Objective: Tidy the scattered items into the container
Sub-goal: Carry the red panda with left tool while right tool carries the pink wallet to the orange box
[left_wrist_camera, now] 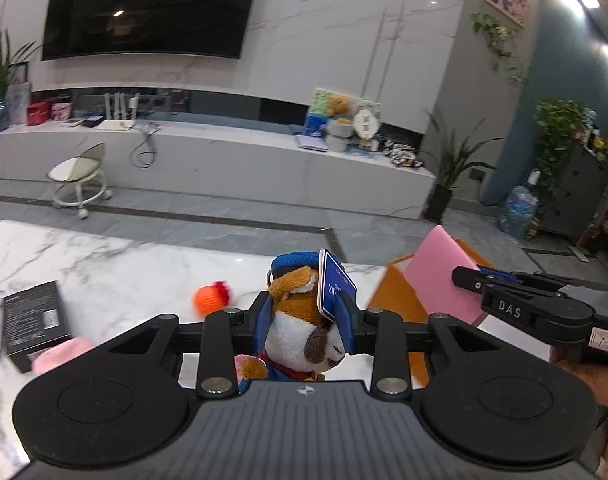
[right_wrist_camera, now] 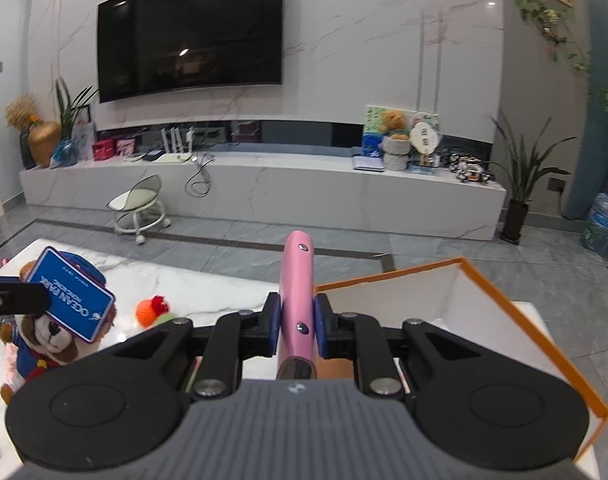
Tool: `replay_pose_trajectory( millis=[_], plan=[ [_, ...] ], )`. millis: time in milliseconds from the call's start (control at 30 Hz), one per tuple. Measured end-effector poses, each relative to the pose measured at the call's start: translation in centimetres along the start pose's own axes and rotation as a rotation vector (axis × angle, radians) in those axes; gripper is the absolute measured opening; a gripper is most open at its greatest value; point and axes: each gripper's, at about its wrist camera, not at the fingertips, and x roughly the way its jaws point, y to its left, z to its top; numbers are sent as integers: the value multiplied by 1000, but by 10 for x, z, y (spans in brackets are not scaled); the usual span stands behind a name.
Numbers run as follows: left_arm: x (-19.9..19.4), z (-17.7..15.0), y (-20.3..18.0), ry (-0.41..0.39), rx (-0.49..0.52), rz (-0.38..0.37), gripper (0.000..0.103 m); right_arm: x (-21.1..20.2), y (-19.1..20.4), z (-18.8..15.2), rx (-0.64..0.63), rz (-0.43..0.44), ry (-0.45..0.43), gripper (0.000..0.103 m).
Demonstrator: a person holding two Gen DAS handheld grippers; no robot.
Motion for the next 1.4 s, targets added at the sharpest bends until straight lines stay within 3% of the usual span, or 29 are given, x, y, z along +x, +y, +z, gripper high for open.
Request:
replay_pose_trajectory(
  millis=[767, 1167, 1400],
  plan=[
    [37, 0, -121, -31, 2, -330, 39, -52, -95, -12, 112, -229, -49, 19],
    [75, -20, -163, 21, -18, -433, 39, -56, -132, -30, 137, -290, -12, 19],
    [95, -34, -174, 67, -22, -436, 37, -49, -146, -44, 155, -289, 45, 19]
  ],
)
